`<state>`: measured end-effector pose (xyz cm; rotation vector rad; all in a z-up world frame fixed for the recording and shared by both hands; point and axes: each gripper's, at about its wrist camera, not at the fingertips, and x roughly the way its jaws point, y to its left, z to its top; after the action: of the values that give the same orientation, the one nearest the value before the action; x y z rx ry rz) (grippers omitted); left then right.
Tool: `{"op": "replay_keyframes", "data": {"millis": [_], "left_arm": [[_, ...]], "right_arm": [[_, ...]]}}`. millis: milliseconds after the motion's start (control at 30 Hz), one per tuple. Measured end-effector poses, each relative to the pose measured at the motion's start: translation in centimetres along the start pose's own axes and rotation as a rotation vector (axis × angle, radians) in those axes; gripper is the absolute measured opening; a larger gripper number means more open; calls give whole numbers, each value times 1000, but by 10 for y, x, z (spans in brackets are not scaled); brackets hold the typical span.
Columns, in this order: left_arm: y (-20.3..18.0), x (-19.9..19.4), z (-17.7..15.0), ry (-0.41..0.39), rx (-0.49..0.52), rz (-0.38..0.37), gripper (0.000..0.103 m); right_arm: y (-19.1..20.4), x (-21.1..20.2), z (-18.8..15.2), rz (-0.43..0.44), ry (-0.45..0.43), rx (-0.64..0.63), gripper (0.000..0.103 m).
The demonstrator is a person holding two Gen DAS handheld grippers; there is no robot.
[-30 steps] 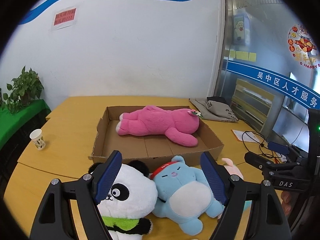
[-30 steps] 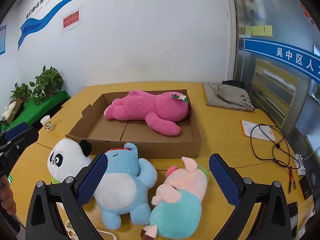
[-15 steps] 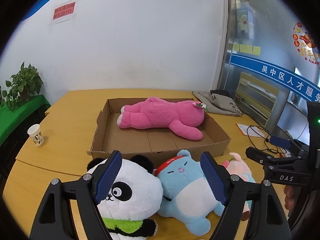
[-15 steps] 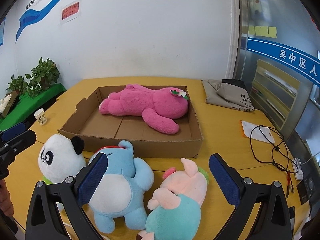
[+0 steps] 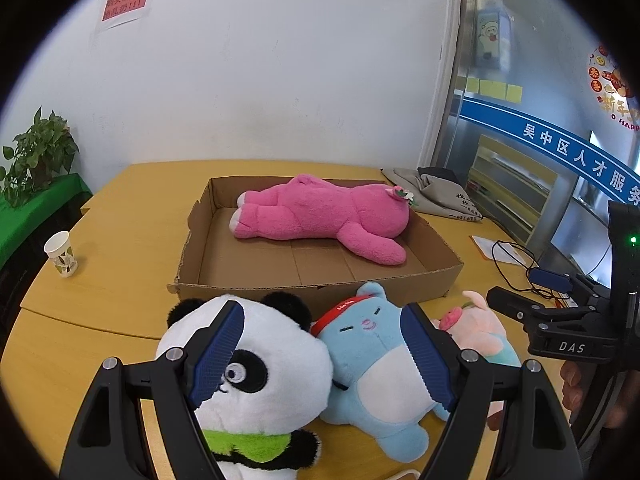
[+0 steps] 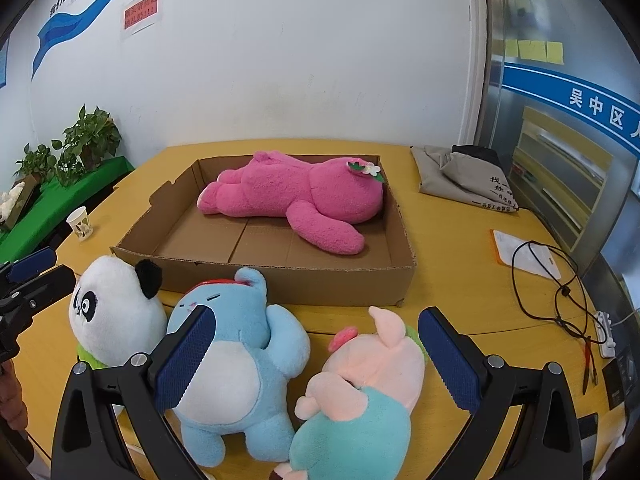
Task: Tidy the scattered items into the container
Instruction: 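Move both grippers down to the white panda plush, then close both grippers on the panda plush's body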
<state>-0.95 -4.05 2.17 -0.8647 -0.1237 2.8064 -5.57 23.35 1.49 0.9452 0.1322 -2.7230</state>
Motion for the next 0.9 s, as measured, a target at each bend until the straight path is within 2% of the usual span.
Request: {"op": "replay_keyframes", "data": {"millis": [200,400,467,567,667,700,800,900], "left_arm": [[34,-5,-5,11,-43,-4,81],[79,0,-7,48,-64,11,81],[100,10,-8,63,-42,-35,81],[137,31,-13,132,-111,-101,81],[167,51,-24,185,-196,-217,81],[174,58,-28,198,-214,-236,81],[188,79,-38,235,-268,-289,81],[194,93,-42,259,-336,-434,81]], "right_arm": [[22,10,-5,146,7,-50,103],[76,23,-18,374,45,-161,103],[99,28,-24,446,49,-192,103],[125,43,-28,529,75,-181,103],[142,60,-28,574,92,-149,103],[147,68,-28,581,103,-146,103],[161,91,-29,529,136,-172,103],[179,113,-32,527,189,-244,103]]}}
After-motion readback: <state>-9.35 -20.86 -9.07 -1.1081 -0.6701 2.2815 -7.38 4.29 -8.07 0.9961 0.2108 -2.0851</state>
